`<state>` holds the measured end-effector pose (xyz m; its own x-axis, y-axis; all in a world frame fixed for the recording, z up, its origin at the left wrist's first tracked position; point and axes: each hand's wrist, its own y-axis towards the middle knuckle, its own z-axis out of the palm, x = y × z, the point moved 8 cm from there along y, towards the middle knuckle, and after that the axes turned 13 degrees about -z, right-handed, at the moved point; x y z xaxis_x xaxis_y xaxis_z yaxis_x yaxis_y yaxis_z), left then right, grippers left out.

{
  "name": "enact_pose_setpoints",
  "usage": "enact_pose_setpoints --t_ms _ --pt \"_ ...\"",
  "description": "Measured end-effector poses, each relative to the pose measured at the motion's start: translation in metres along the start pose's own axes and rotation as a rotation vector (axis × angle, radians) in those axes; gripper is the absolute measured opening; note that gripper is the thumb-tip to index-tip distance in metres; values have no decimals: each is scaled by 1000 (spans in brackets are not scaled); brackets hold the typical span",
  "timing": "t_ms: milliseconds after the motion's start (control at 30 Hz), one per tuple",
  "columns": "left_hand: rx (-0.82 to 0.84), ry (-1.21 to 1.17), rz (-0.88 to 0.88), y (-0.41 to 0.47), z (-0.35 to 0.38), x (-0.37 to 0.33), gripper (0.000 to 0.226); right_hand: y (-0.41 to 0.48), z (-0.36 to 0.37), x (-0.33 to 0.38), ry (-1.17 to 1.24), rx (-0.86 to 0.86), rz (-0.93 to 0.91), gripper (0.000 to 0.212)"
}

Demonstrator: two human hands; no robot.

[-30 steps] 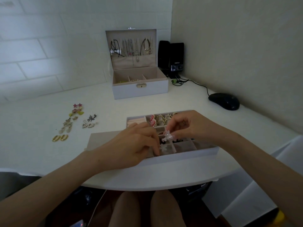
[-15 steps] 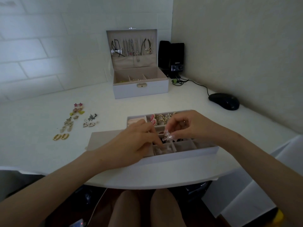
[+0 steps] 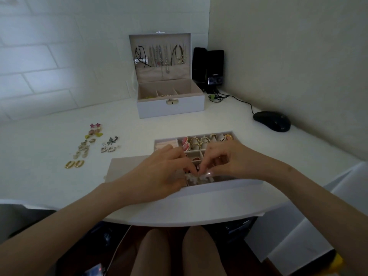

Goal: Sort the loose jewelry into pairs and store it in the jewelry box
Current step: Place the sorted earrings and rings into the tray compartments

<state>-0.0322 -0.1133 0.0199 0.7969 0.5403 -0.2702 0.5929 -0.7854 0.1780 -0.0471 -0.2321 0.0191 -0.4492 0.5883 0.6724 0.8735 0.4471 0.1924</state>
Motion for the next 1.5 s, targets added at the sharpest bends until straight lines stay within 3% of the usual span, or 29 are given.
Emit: enact_pose_setpoints --t_ms 200,367,800,1133,1500 --pt "-24 -44 -6 2 -3 -2 17 -2 -5 -3 -62 -13 4 10" --pt "-38 -103 -95 4 -2 0 22 2 7 -2 -133 -1 -5 10" --pt "-34 -280 -154 8 -7 -2 18 0 -16 3 46 -183 -49 17" --pt "34 -761 -280 13 -7 3 16 0 -14 1 112 -205 -41 10" --pt "59 -445 -237 10 1 3 27 -6 -15 -5 58 -164 -11 22"
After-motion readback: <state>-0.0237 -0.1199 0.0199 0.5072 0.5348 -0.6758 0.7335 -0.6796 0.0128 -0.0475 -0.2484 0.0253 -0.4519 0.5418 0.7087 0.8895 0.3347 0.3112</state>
